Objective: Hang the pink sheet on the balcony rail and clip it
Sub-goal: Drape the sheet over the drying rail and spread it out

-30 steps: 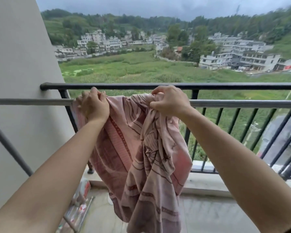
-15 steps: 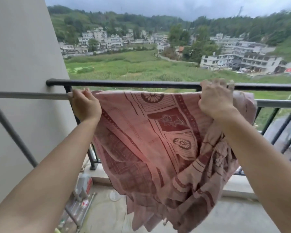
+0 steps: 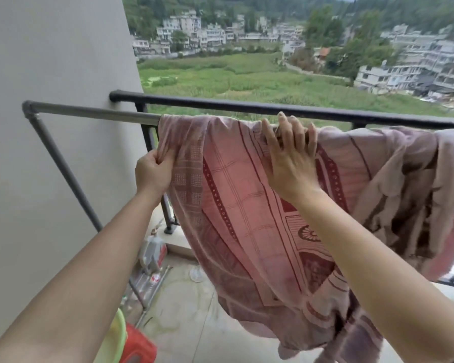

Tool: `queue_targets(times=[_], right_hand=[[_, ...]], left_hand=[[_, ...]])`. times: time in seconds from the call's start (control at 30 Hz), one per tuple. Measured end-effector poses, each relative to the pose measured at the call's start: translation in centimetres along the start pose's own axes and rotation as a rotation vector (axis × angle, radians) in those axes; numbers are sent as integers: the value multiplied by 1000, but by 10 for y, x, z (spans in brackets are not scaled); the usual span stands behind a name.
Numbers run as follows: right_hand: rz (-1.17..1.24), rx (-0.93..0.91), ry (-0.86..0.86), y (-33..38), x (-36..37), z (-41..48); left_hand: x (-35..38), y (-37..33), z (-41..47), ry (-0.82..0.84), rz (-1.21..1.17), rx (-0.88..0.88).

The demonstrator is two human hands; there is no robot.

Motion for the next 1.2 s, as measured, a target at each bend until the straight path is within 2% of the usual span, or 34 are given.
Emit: queue_targets(times=[0.1,0.23,0.3,0.37,0.47,0.53,0.63,0.73,0.8,0.87,0.93,1.07,1.13,1.2], right_hand=[[3,-34,-20,1,9,-15],[-131,-86,-237,-2,18,-32],[-75,-71,-288,-4,11,-28],[5,-51,-326,-6,-2,-13],[36,-123,-332,3,-12,-3],[56,-166,-233,8,4,-15],[-10,-231,59,19,55,-57],[-69,-244,278,25,76,-81],[-85,-262,382,28,82,-85],[-20,-253,421,28,82,-83],[129,-186,415,24,80,-75],[330,-170,316,37,66,-52],[417,-226,96,48,44,-32],[399,-262,-143,57,17,-7]], left_hand=[[3,29,-27,46,167,32],[8,77,-63,108,337,-66],[8,95,-68,130,359,-151],[9,103,-65,164,393,-157],[9,110,-57,193,415,-188],[6,108,-53,188,473,-184],[-4,105,-45,175,596,-220],[-23,131,-38,198,728,-382],[-45,147,-39,166,825,-492],[-61,145,-36,106,875,-495],[-60,125,-24,77,731,-401],[-37,61,0,81,-40,-251],[-37,25,14,-6,-168,-159],[-39,-6,27,-70,-189,-73]])
Point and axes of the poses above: each hand's wrist, its own z-axis towards the middle knuckle, its own x-axis out of the palm, y = z × x, the point moved 6 cm from there along z, towards the middle knuckle, and after that the axes turned 1 degree about -y, right-handed, at the moved point
